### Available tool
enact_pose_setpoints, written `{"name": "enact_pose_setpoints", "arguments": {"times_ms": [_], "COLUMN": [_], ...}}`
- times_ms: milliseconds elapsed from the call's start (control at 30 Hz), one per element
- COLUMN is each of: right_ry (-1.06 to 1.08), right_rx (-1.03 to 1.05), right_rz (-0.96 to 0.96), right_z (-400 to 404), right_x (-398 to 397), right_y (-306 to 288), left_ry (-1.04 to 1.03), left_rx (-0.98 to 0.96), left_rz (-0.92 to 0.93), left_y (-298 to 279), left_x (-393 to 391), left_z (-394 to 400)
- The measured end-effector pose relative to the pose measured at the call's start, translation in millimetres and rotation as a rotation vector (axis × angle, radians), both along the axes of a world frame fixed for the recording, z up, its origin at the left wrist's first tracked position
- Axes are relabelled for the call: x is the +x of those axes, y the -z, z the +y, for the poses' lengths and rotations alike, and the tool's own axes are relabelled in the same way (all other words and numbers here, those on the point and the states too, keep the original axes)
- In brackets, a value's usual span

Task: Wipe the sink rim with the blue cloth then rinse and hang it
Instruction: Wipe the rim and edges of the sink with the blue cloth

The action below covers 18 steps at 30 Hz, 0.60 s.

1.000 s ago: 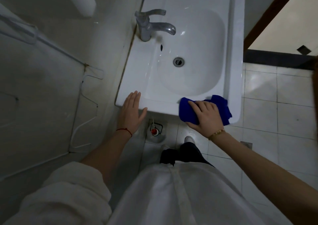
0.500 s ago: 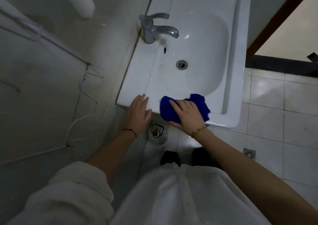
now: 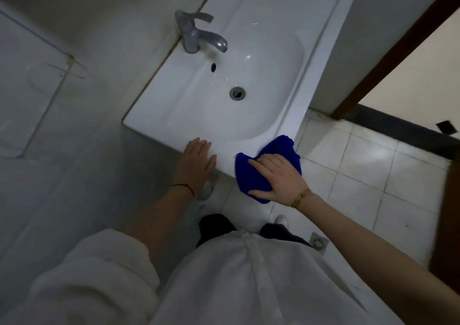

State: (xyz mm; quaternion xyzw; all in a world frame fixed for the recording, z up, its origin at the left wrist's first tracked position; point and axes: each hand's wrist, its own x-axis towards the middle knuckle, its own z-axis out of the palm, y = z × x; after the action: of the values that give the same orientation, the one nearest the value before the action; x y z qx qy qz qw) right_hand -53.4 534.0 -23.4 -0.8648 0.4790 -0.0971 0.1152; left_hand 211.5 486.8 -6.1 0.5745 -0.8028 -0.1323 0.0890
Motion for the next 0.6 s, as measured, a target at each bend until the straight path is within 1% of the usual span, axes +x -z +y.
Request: {"name": "enact_pose_setpoints", "arguments": {"times_ms": [133,233,367,500,600], "right_ry": [-0.128,-0.191,-0.178,-0.106,-0.172], "right_rx": [0.043,0.029,-0.003,-0.048,-0.064], "right_rz": [0.017,0.009,-0.013,-0.004,0.003], "right_z": [-23.7,-41.3,-62.9,-62.2,-52.0], "right_x": [-25.7,-40.2,-58.6,-44.5,-25.9], "right_y": [-5.2,-5.6,-5.7,-5.2,-0.8], "left_ry": [-0.100,-0.130,-0.225,-0.313,-0.291], "left_rx": [0.011,-0.036,0.023,0.030,-0.024], "left_rz": [0.009,0.052,0.049,0.079,0.061], "left_y": [-1.1,-0.9,3.1,5.5,4.4], "left_x": [-45.9,-72.3,-91.0,-99.0,-101.0], "left_z": [23.9,39.9,52.0,54.4,54.9]}}
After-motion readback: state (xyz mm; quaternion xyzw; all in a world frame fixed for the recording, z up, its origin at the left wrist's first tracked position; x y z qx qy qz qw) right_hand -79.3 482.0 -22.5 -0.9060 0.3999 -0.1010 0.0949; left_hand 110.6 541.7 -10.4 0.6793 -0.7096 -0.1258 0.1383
